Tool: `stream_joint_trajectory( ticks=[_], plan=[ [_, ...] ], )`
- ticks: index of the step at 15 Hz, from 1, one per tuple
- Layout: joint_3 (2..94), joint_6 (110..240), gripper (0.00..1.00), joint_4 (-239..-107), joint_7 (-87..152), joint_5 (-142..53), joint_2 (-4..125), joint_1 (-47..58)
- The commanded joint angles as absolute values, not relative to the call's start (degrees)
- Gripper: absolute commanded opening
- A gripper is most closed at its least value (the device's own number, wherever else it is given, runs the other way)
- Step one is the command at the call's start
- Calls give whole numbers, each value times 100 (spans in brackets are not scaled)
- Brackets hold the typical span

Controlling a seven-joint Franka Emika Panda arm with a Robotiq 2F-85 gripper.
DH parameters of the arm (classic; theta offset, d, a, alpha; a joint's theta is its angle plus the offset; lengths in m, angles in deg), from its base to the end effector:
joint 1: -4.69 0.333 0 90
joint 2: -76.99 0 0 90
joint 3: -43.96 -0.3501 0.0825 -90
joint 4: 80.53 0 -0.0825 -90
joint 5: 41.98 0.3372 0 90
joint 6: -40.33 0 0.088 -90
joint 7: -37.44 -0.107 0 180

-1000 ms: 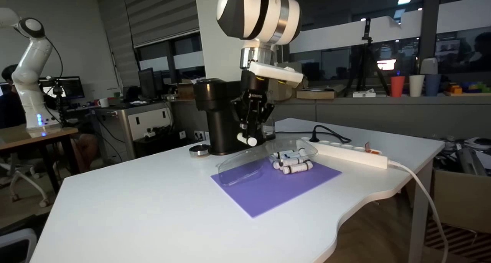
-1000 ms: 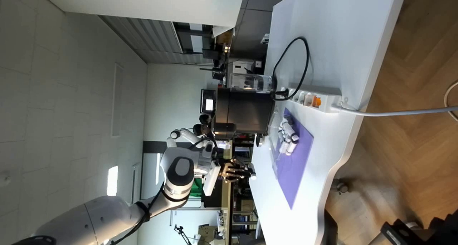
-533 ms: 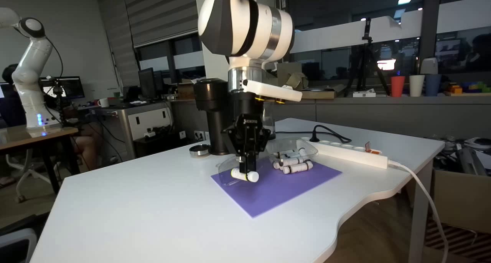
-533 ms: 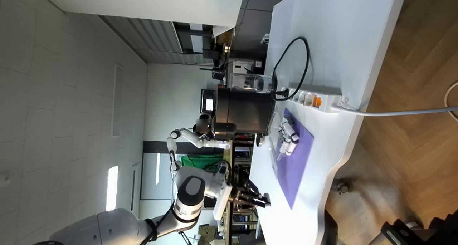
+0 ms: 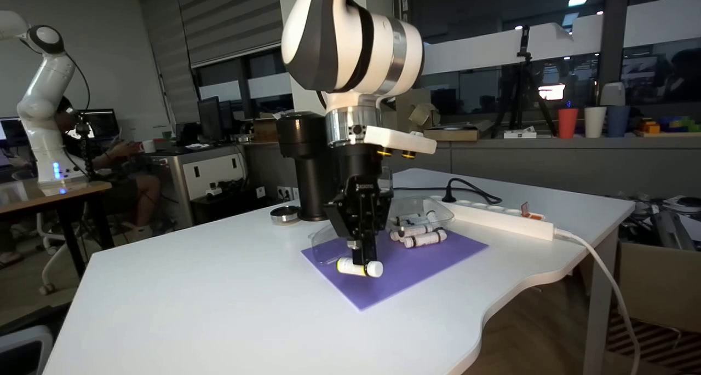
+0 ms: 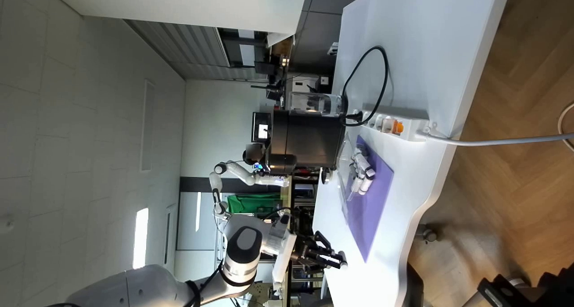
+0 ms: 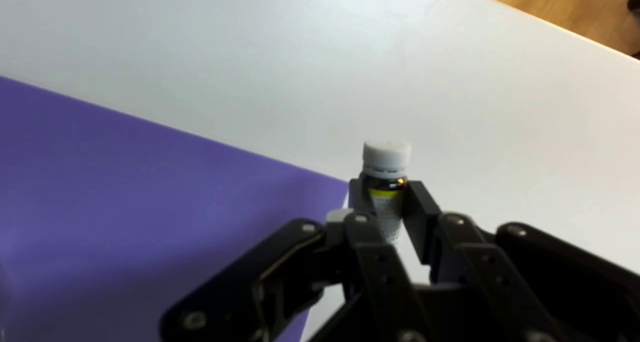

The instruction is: Remove the white object from the plastic container.

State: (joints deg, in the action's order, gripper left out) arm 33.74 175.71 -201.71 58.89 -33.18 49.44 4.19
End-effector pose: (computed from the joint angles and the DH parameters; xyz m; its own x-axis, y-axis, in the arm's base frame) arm 0.5348 0.0904 0.2395 0.8964 0.4126 -0.1618 0.3707 -0.8981 -0.2366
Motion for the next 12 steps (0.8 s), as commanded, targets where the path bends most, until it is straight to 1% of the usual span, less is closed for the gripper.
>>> stream_joint_trajectory(
  ticks=[1,2,4,5,7,12],
  plan=[
    [3368,17876,6,-20407,5944,-3368,5153,421],
    [3401,17944,6,-20426,5919,-3445,5158,448],
    [3384,17046,6,-20300,5956,-3518,5203,402],
    [3369,17521,22,-20208,5992,-3432,4950,412],
    [3384,17203,22,-20209,5998,-3425,5001,423],
    [3388,17127,22,-20209,6001,-3425,5039,427]
  ],
)
